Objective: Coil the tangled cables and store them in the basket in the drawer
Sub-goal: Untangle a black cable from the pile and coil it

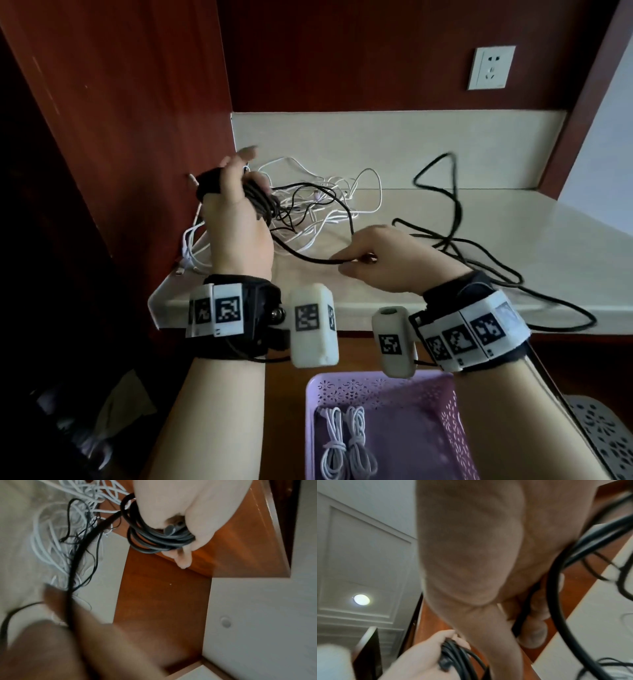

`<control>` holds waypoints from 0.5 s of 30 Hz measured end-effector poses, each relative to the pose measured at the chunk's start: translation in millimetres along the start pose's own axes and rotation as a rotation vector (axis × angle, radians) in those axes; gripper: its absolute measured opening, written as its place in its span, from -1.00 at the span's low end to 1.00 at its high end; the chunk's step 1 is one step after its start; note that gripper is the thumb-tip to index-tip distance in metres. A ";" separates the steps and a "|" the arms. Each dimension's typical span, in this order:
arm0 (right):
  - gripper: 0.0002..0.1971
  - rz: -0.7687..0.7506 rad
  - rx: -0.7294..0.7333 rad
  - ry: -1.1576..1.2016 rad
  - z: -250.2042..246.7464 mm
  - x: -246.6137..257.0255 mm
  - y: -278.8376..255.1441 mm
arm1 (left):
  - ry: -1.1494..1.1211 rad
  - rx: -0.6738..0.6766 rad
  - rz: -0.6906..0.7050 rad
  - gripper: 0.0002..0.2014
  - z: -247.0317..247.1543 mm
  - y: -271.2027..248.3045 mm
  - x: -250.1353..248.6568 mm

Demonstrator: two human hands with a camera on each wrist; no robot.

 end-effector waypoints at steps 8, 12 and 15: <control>-0.84 -0.156 -0.454 0.021 -70.0 17.2 -21.7 | 0.782 0.613 -0.034 -0.71 58.3 -32.4 49.7; -0.86 0.049 -0.525 0.071 -85.0 -20.4 -30.6 | 0.802 0.778 -0.196 -0.62 64.8 -50.9 65.3; -0.86 0.185 -0.538 -0.018 -89.2 -42.8 -39.4 | 0.810 0.946 -0.288 -0.53 68.0 -68.2 73.2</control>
Point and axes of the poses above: each hand's wrist, its own y-axis towards the middle knuckle, its own z-axis out of the palm, x = y × z, the point moved 10 cm from there along y, towards the middle knuckle, and after that the axes turned 9 degrees about -y, right-handed, at the moved point
